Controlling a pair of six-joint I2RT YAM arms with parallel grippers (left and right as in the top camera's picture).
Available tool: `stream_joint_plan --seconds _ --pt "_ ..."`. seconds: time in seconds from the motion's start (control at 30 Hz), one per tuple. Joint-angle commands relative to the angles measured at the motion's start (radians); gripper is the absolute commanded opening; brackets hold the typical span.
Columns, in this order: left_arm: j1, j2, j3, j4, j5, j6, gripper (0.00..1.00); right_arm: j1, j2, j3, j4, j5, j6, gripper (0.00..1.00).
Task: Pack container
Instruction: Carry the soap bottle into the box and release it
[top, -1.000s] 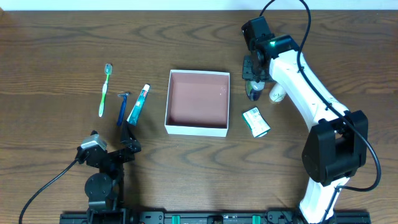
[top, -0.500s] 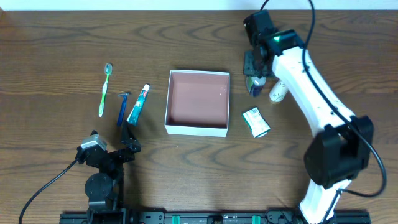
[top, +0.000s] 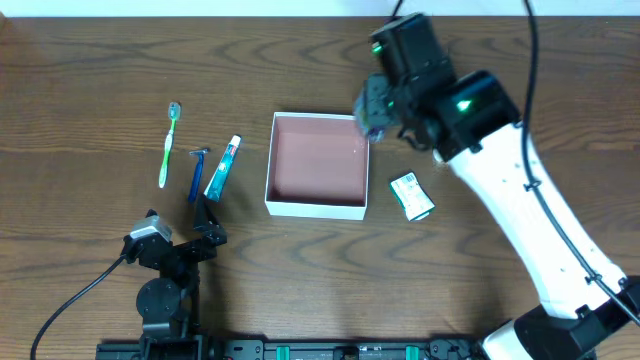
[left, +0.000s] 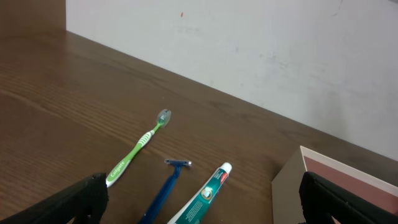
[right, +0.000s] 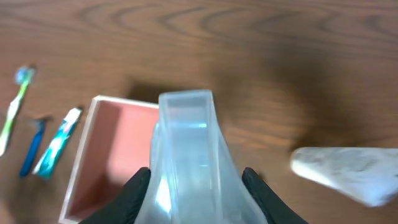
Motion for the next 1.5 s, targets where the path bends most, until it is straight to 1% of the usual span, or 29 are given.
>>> stream_joint_plan --seconds 0.0,0.13,0.27,0.5,0.7,0.73,0.8,0.87,0.9,0.93,0.97,1.0,1.07,1.17,1.3,1.47 --pt "-0.003 0.0 -0.019 -0.039 -0.026 0.017 0.98 0.064 0.024 0.021 0.003 0.06 0.087 0.16" --pt "-0.003 0.0 -0.019 -0.039 -0.026 0.017 0.98 0.119 0.098 0.021 0.006 0.126 0.163 0.17" --pt "-0.003 0.0 -0.019 -0.039 -0.026 0.017 0.98 0.135 0.185 0.021 0.007 0.185 0.201 0.18" --pt "-0.003 0.0 -0.019 -0.039 -0.026 0.017 0.98 0.108 0.322 0.021 0.023 0.192 0.222 0.19" --pt "-0.003 0.0 -0.019 -0.039 -0.026 0.017 0.98 0.092 0.36 0.021 0.049 0.198 0.221 0.2" --pt "-0.003 0.0 -0.019 -0.039 -0.026 0.017 0.98 0.091 0.36 0.021 0.05 0.211 0.221 0.27" --pt "-0.003 0.0 -0.019 -0.039 -0.026 0.017 0.98 0.091 0.36 0.021 0.051 0.228 0.222 0.52" --pt "-0.003 0.0 -0.019 -0.039 -0.026 0.017 0.98 0.091 0.36 0.021 0.056 0.239 0.221 0.56" --pt "-0.003 0.0 -0.019 -0.039 -0.026 0.017 0.98 0.091 0.36 0.021 0.057 0.237 0.221 0.59" --pt "-0.003 0.0 -0.019 -0.039 -0.026 0.017 0.98 0.091 0.36 0.021 0.057 0.235 0.221 0.66" --pt "-0.003 0.0 -0.019 -0.039 -0.026 0.017 0.98 0.092 0.36 0.021 0.057 0.229 0.221 0.76" --pt "-0.003 0.0 -0.019 -0.039 -0.026 0.017 0.98 0.093 0.359 0.021 0.056 0.216 0.22 0.84" --pt "-0.003 0.0 -0.019 -0.039 -0.026 0.017 0.98 0.098 0.358 0.023 0.048 0.183 0.217 0.94" --pt "-0.003 0.0 -0.019 -0.039 -0.026 0.017 0.98 0.106 0.34 0.024 0.031 0.156 0.217 0.99" --pt "-0.003 0.0 -0.019 -0.039 -0.026 0.017 0.98 0.109 0.268 0.024 0.011 0.135 0.211 0.99" --pt "-0.003 0.0 -0.019 -0.039 -0.026 0.017 0.98 0.082 0.132 0.024 -0.018 0.132 0.108 0.99"
